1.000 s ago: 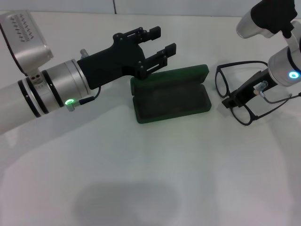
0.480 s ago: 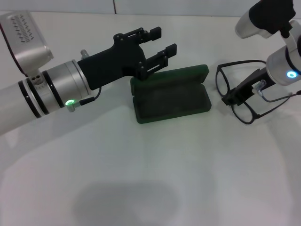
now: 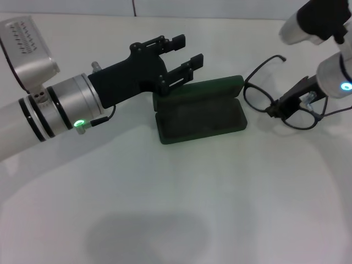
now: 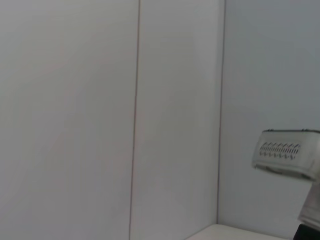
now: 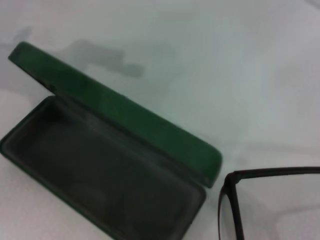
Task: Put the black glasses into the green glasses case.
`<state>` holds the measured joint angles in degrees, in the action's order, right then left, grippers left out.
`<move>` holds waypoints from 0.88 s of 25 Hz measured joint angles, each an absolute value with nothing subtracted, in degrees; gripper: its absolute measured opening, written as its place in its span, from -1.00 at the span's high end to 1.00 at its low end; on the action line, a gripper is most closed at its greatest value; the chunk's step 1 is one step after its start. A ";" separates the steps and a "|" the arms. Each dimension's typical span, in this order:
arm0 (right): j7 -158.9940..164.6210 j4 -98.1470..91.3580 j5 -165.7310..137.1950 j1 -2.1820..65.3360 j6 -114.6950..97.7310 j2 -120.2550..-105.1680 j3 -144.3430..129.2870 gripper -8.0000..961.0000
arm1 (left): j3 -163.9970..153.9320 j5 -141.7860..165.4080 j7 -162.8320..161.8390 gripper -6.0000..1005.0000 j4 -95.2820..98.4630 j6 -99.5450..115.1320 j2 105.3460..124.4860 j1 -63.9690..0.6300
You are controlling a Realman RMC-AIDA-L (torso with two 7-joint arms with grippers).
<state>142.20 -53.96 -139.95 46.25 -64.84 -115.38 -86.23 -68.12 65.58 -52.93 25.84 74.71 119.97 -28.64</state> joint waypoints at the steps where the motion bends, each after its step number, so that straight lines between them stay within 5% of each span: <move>1: 142.20 -55.46 -140.12 45.38 -65.00 -115.29 -86.06 0.71 | -68.12 65.46 -53.08 -0.13 25.83 74.70 119.96 -28.48; 10: 138.36 -71.06 -138.65 33.64 -59.73 -115.67 -80.80 0.75 | -67.56 65.22 -58.72 -0.13 26.54 77.94 119.39 -27.95; 22: 80.08 -65.14 -93.94 24.19 -56.44 -116.00 -81.01 0.75 | -67.19 65.85 -75.11 -0.14 28.09 93.53 113.35 -30.51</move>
<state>80.08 -65.14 -93.94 24.19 -56.44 -116.00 -81.01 -67.19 65.85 -75.11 28.09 93.53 113.35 -30.51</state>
